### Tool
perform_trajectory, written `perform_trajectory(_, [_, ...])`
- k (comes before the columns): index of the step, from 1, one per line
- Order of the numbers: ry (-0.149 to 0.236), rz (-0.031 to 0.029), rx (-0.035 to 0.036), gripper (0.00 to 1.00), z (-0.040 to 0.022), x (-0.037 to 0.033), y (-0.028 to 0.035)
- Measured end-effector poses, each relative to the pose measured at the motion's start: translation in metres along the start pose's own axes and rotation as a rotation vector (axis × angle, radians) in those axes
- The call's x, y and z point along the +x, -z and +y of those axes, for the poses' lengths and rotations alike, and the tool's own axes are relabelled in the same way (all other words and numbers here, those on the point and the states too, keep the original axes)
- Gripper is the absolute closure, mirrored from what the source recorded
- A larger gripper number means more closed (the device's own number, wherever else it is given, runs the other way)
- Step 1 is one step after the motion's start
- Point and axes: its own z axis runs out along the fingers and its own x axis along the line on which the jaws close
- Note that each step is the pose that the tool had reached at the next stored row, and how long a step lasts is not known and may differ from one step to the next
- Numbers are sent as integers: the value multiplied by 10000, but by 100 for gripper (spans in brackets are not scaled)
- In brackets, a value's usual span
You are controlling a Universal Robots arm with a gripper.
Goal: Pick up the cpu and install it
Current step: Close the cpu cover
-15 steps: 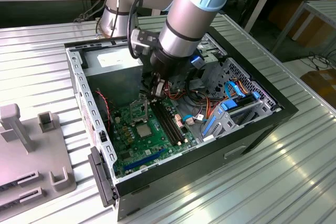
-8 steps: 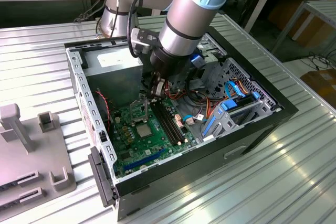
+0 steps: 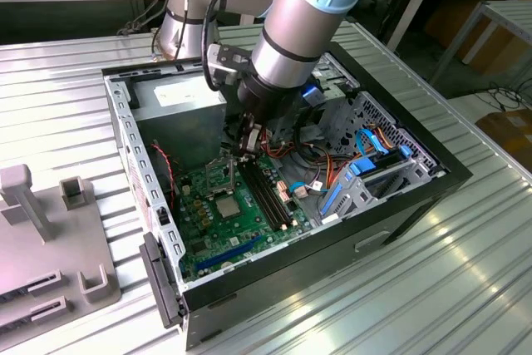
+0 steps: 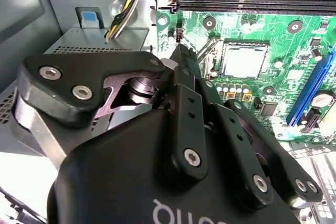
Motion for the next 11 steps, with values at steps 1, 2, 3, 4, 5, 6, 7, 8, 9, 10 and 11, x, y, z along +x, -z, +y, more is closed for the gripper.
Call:
perform_trajectory(1, [15, 4, 0, 89, 1, 0, 3])
perform_trajectory(2, [26, 5, -1, 89, 1, 0, 6])
perform_trajectory(3, [35, 5, -1, 89, 1, 1, 7])
perform_trajectory(4, [45, 5, -1, 89, 1, 1, 9])
perform_trajectory(5, [55, 6, -1, 89, 1, 1, 11])
perform_trajectory(6, [87, 11, -1, 89, 1, 2, 17])
perform_trajectory(7, [106, 14, -1, 89, 2, 2, 21])
perform_trajectory(8, [118, 15, -1, 89, 2, 3, 22])
perform_trajectory(9, [133, 19, 0, 89, 1, 6, 25])
perform_trajectory(10, [149, 19, 4, 89, 0, 10, 25])
perform_trajectory(11, [165, 18, 7, 89, -1, 13, 25])
